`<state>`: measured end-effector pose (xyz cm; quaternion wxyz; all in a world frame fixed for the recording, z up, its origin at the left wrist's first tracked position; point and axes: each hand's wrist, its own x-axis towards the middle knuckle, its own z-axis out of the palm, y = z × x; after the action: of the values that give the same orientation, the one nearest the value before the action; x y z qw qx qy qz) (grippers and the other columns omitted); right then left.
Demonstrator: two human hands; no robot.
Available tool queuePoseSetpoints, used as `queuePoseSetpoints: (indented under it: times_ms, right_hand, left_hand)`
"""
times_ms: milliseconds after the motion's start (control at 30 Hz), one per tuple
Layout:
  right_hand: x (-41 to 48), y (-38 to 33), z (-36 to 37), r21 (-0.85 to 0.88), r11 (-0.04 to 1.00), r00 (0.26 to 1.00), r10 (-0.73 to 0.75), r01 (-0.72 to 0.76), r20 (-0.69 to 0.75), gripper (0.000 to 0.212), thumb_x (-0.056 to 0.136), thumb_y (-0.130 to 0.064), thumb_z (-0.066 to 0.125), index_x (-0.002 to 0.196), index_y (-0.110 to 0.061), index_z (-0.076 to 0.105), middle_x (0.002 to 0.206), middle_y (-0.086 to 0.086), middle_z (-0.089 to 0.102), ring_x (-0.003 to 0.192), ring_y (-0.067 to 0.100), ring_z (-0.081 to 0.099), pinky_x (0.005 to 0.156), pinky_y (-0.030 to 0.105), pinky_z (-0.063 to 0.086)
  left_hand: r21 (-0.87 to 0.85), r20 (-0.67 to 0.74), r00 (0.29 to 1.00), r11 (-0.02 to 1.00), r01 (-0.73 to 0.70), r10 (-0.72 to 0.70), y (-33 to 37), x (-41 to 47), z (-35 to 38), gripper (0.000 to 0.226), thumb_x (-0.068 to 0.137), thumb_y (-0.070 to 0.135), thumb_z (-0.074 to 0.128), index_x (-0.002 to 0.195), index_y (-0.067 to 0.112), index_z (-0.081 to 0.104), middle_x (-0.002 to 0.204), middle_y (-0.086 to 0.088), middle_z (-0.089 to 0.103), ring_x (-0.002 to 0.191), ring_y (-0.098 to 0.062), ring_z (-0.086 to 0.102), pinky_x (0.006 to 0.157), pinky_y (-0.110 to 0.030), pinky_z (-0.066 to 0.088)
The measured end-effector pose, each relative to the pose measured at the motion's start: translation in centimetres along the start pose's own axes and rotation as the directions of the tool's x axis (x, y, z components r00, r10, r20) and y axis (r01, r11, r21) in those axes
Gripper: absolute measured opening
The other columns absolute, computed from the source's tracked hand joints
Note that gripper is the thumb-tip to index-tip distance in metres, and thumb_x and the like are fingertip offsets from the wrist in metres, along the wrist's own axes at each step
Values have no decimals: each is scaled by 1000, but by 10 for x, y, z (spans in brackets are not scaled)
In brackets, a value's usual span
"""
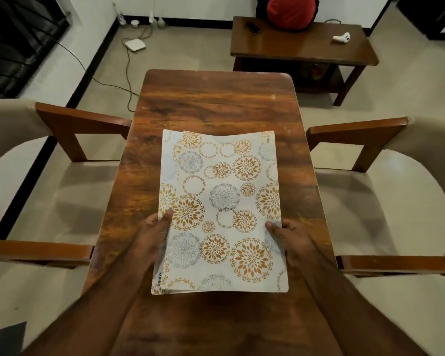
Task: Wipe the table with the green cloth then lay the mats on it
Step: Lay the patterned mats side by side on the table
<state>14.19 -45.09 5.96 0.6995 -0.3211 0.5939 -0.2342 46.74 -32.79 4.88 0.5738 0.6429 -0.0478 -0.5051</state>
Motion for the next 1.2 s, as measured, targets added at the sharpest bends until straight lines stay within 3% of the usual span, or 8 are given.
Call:
queuePoseSetpoints:
  times_ms: [200, 367, 600, 800, 900, 1000, 1100, 1200]
  right_hand:
    - [45, 0, 22, -7, 1000, 1000, -10, 9, -24, 12, 103, -7, 73, 109, 4, 76, 107, 25, 82, 93, 45, 81, 88, 62, 65]
    - [68, 5, 44, -14, 1000, 1000, 18, -19, -25, 15, 103, -6, 75, 112, 6, 75, 106, 25, 82, 99, 49, 80, 92, 70, 63]
    - [81, 16, 68, -308, 947, 991, -111, 85, -68, 7, 102, -15, 80, 103, -8, 81, 98, 8, 85, 78, 22, 83, 74, 43, 69]
    - [83, 14, 68, -592, 796, 963, -244, 131, -116, 10, 97, -32, 86, 100, -23, 85, 102, -3, 85, 85, 18, 82, 83, 48, 69]
    - [80, 9, 65, -654, 738, 949, -300, 165, -99, 19, 96, -38, 87, 109, -24, 85, 101, -7, 85, 82, 12, 81, 78, 42, 70]
    - [78, 7, 66, -588, 784, 951, -299, 200, -75, 14, 97, -29, 86, 110, -22, 85, 98, -7, 85, 79, 9, 81, 77, 40, 70]
    - [77, 15, 65, -391, 888, 959, -280, 241, -45, 5, 96, -18, 87, 100, -19, 84, 96, -1, 86, 85, 22, 84, 80, 53, 70]
    - [70, 21, 61, -130, 959, 966, -256, 252, -17, 9, 97, -5, 83, 106, -5, 81, 104, 10, 86, 94, 34, 84, 84, 58, 69]
  left_hand:
    - [135, -69, 996, 989, -54, 63, 12, 45, -7, 13, 105, 16, 72, 112, 6, 76, 88, 0, 85, 78, -14, 83, 61, -24, 63]
    - [333, -148, 977, 938, -99, 156, 10, 79, -27, 26, 99, 25, 82, 118, 7, 80, 105, -8, 85, 100, -32, 82, 93, -49, 65]
    - [710, -201, 894, 688, -148, 400, -4, 95, -39, 30, 99, 38, 82, 106, 8, 81, 99, -8, 81, 89, -32, 77, 77, -43, 60]
    - [804, -261, 873, 593, -40, 413, -5, 102, -45, 57, 87, 58, 86, 113, 11, 71, 114, -14, 76, 100, -35, 72, 80, -44, 56]
    - [936, -245, 840, 342, 76, 485, -2, 94, -37, 88, 83, 64, 87, 144, 10, 54, 143, -23, 57, 131, -46, 58, 106, -60, 52]
    - [977, -36, 865, 200, -75, 501, -1, 90, -13, 89, 88, 68, 80, 148, 7, 56, 146, -26, 56, 135, -46, 55, 110, -58, 48]
    - [972, -72, 916, 235, -25, 395, -6, 97, 3, 101, 83, 78, 77, 149, 4, 56, 147, -28, 53, 137, -47, 51, 113, -57, 46]
    - [859, -150, 914, 508, -69, 377, 0, 91, 7, 82, 85, 76, 77, 129, 8, 70, 125, -19, 64, 119, -41, 61, 99, -51, 55]
